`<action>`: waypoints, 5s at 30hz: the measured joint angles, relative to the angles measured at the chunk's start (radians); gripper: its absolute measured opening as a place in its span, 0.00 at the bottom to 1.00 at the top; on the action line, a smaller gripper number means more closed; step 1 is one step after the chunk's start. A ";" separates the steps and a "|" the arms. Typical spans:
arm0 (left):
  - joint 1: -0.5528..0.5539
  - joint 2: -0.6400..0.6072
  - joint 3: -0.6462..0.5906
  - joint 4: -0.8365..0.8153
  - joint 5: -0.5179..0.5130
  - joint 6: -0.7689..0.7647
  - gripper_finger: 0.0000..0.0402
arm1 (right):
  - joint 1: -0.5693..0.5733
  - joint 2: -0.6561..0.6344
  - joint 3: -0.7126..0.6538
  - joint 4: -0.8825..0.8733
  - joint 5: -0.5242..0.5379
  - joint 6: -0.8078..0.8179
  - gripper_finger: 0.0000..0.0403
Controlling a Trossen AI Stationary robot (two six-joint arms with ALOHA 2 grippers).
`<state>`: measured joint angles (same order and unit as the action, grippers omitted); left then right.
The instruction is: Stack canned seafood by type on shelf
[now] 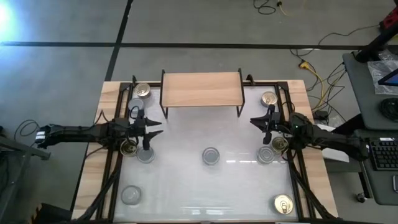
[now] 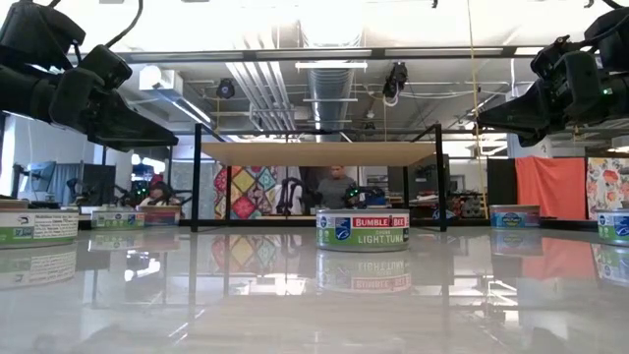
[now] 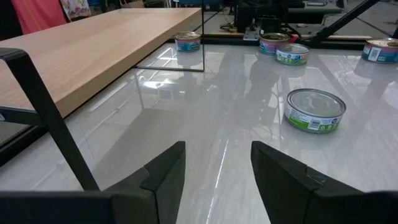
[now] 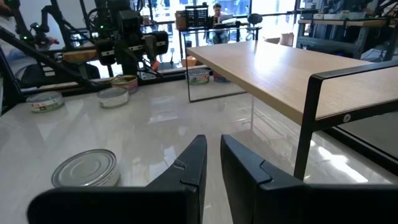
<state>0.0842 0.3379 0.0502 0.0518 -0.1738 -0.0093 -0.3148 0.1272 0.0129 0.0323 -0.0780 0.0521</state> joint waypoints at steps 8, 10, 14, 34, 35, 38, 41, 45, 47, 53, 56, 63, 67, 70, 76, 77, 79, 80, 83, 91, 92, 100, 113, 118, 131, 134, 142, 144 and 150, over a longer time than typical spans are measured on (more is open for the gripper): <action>0.000 0.000 0.000 0.000 0.000 0.000 0.42 | 0.000 0.000 0.000 0.000 0.000 0.000 0.09; 0.000 0.000 0.000 0.000 0.000 0.000 0.42 | 0.000 0.000 0.000 0.000 0.000 0.000 0.10; 0.000 0.000 0.000 0.000 0.000 0.000 0.42 | 0.000 0.000 0.000 0.000 0.000 0.000 0.10; 0.000 0.000 0.000 0.000 0.000 0.000 0.42 | 0.000 0.000 0.000 0.004 0.000 0.000 0.10; 0.000 0.000 0.000 0.000 0.000 0.000 0.42 | 0.000 0.000 0.000 0.008 0.000 0.000 0.09; 0.000 0.000 0.000 0.000 0.000 0.000 0.42 | 0.000 0.000 0.000 0.010 0.000 0.000 0.09; 0.000 0.000 0.000 0.000 0.000 0.000 0.42 | 0.000 0.000 0.000 0.010 0.000 0.038 0.09; 0.000 0.000 0.000 0.000 0.000 0.000 0.42 | 0.000 0.001 0.000 0.043 0.000 0.297 0.10; 0.000 0.000 0.000 0.000 0.000 0.000 0.42 | 0.000 0.001 0.000 0.065 0.000 0.367 0.09; 0.000 0.000 0.000 0.000 0.000 0.000 0.42 | 0.001 0.008 0.000 0.086 0.109 0.453 0.10; 0.000 0.000 0.000 0.000 0.000 0.000 0.42 | 0.006 0.036 0.000 0.205 0.071 0.486 0.10; 0.000 0.000 0.000 0.000 0.000 0.000 0.42 | 0.107 0.209 0.000 0.462 0.024 0.450 0.10; 0.000 0.000 0.000 0.000 0.000 0.000 0.42 | 0.191 0.333 0.032 0.482 0.026 0.380 0.10; 0.000 0.000 0.000 0.000 0.000 0.000 0.42 | 0.269 0.424 0.074 0.480 0.026 0.321 0.10; 0.000 0.000 0.000 0.000 0.000 0.000 0.42 | 0.408 0.604 0.192 0.465 0.026 0.174 0.10; 0.000 0.000 0.000 0.000 0.000 0.000 0.42 | 0.420 0.631 0.211 0.456 0.025 0.153 0.10; 0.000 0.000 0.000 0.000 0.000 0.000 0.42 | 0.434 0.684 0.253 0.432 0.026 0.120 0.11; 0.000 0.000 0.000 0.000 0.000 0.000 0.42 | 0.437 0.708 0.273 0.421 0.026 0.109 0.12; 0.000 0.000 0.000 0.000 0.000 0.000 0.42 | 0.437 0.779 0.326 0.379 0.026 0.104 0.21; 0.000 0.000 0.000 0.001 0.000 0.000 0.42 | 0.437 0.933 0.439 0.312 0.026 0.083 0.54; 0.000 0.000 0.000 0.003 0.000 0.000 0.42 | 0.437 0.949 0.447 0.311 0.026 0.074 0.59; 0.000 0.000 0.000 0.014 0.000 0.000 0.42 | 0.437 1.104 0.524 0.314 0.036 0.022 0.88; -0.015 0.027 -0.031 0.300 0.061 -0.355 0.42 | 0.503 1.198 0.646 0.222 0.130 -0.120 0.98; -0.088 0.123 -0.039 0.588 0.157 -0.380 0.42 | 0.551 1.169 0.605 0.299 0.205 -0.151 0.98; -0.315 0.637 0.104 1.097 0.104 -0.174 0.42 | 0.584 1.150 0.502 0.317 0.238 -0.067 0.98; -0.326 0.773 0.236 1.090 0.113 -0.152 0.42 | 0.595 1.150 0.491 0.343 0.238 -0.047 0.98; -0.325 1.043 0.573 0.682 0.101 -0.051 0.42 | 0.601 1.150 0.488 0.340 0.238 -0.035 0.98; -0.325 1.070 0.619 0.619 0.074 -0.075 0.42 | 0.605 1.150 0.484 0.342 0.239 -0.028 0.98; -0.327 1.089 0.648 0.557 -0.022 -0.129 0.42 | 0.602 1.151 0.458 0.343 0.235 0.034 0.98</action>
<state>-0.2432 1.4269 0.6981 0.6088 -0.1954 -0.1382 0.2876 1.2778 0.4712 0.3748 0.1575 0.0865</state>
